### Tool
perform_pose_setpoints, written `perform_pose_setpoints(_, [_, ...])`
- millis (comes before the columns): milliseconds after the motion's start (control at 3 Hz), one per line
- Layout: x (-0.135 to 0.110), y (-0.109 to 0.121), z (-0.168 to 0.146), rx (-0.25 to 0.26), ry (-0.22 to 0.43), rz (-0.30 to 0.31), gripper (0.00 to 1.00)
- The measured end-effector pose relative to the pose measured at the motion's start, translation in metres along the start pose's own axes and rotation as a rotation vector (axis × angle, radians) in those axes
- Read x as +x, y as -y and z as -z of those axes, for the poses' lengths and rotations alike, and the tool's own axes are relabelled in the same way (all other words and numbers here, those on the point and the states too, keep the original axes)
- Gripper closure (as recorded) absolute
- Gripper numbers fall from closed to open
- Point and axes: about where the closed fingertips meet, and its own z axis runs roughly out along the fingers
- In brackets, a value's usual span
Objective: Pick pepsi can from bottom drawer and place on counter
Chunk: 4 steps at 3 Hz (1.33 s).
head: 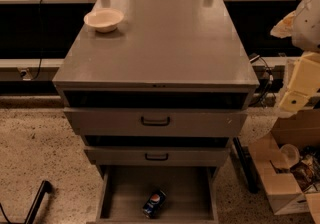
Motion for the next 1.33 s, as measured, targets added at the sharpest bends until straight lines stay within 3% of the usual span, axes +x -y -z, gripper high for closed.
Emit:
perform_pose_setpoints(333, [0.000, 0.000, 0.000, 0.000, 0.000, 0.000, 0.00])
perform_pose_setpoints(667, [-0.039, -0.005, -0.041, -0.030, 0.000, 0.125, 0.00])
perform_pose_setpoints(1000, [-0.105, -0.044, -0.094, -0.045, 0.052, 0.392, 0.00])
perform_pose_setpoints(1333, [-0.131, -0.067, -0.126, -0.050, 0.076, 0.548, 0.00])
